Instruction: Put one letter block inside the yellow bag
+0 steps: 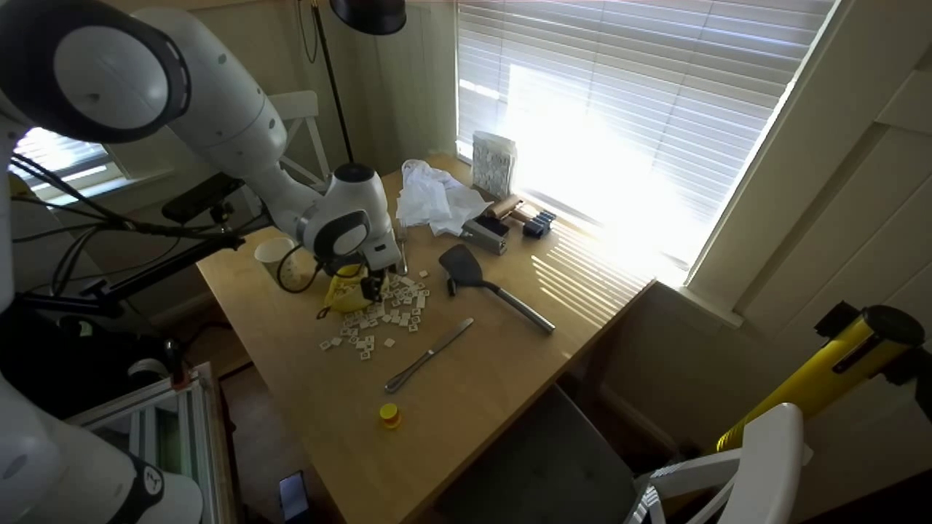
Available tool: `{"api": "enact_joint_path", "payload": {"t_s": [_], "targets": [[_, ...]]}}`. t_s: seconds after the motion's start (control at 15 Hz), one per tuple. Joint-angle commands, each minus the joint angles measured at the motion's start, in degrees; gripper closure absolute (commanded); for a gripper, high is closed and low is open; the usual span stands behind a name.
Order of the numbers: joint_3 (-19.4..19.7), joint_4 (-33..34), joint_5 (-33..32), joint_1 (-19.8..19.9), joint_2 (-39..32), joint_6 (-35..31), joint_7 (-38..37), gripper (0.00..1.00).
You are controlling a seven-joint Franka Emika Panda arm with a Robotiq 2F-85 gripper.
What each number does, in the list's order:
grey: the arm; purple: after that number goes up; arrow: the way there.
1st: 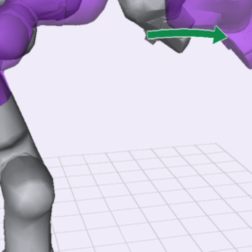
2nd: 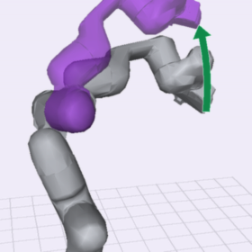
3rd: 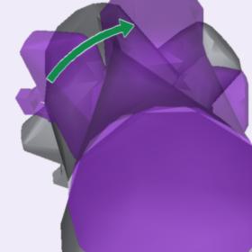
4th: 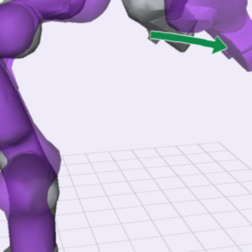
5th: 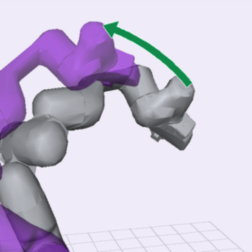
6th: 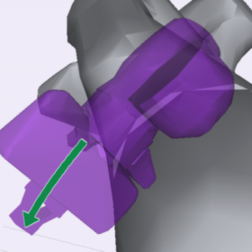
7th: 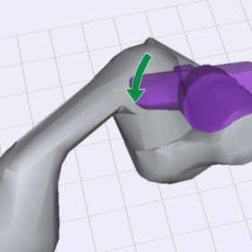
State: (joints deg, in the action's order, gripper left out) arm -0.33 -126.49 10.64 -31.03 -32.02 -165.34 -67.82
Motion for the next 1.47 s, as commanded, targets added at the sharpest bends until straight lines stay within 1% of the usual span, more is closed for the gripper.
{"api": "enact_joint_path", "payload": {"t_s": [0.0,0.07,0.2,0.27,0.4,0.47,0.53,0.6,0.73,0.87,1.07,1.4], "targets": [[2.05,-1.20,-2.68,-1.60,1.36,0.91,-2.36,0.09],[2.32,-1.16,-2.87,-1.76,1.20,1.00,-2.50,0.17],[2.38,-1.21,-2.98,-1.82,1.09,1.10,-2.51,0.23],[2.34,-1.29,-3.01,-1.88,1.13,1.19,-2.56,0.32],[2.22,-1.45,-3.04,-1.98,1.40,1.96,-2.67,0.35],[2.10,-1.58,-3.07,-2.01,1.69,2.77,-2.68,0.32],[2.41,-1.61,-3.33,-2.41,1.77,3.33,-3.13,0.33],[2.50,-1.63,-3.54,-2.59,1.91,4.00,-3.44,0.31],[2.27,-1.61,-3.77,-2.55,2.14,5.06,-3.91,0.32],[1.26,-1.58,-3.39,-1.77,2.29,5.15,-3.72,0.33],[1.15,-1.41,-3.51,-1.80,2.31,4.97,-4.02,0.41],[1.53,-1.17,-3.73,-2.13,1.73,4.61,-5.05,0.50]]}}
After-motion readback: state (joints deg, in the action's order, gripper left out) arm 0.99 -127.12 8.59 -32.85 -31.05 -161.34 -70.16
